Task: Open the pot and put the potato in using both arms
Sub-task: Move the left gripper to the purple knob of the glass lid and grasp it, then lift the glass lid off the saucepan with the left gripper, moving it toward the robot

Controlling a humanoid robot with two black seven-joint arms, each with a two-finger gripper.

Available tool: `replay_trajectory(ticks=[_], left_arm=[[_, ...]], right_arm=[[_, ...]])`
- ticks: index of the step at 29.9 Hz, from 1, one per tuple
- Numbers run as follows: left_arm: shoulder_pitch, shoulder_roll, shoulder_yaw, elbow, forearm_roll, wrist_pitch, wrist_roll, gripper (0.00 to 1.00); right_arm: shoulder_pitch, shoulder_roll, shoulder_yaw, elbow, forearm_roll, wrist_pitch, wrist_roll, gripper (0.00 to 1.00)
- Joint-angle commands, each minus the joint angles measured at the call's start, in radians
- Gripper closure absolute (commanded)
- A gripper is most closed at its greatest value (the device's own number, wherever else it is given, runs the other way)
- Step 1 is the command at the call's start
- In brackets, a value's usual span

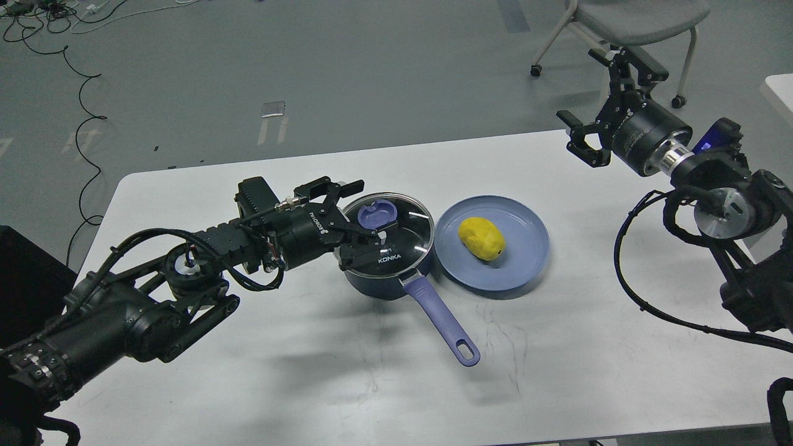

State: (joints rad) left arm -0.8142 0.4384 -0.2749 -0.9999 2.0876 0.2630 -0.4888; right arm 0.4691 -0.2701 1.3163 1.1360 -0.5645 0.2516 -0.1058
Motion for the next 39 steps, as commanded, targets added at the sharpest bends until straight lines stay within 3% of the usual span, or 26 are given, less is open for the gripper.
replay_trajectory(ticks=[1,18,29,39], left_arm=[[-0.002,-0.001,0.013,0.006,-0.001,0.004,0.000,0.02],[-0.002,0.005,0.026,0.044,-0.011,0.004,0.000,0.05],[0.006,0.002,0.028,0.044,-0.020,0.001,0.000,0.32],[0.009,0.002,0.028,0.044,-0.020,0.001,0.000,0.33]], right_arm=[[-0.004,0.000,0.000,0.001,0.000,0.000,0.000,0.00],[-0.020,-0.001,0.006,-0.001,-0.002,0.000,0.000,0.00],[-0.027,-0.009,0.004,-0.001,-0.005,0.002,0.001,0.00],[-0.029,-0.011,0.004,-0.002,-0.008,0.000,0.001,0.00]])
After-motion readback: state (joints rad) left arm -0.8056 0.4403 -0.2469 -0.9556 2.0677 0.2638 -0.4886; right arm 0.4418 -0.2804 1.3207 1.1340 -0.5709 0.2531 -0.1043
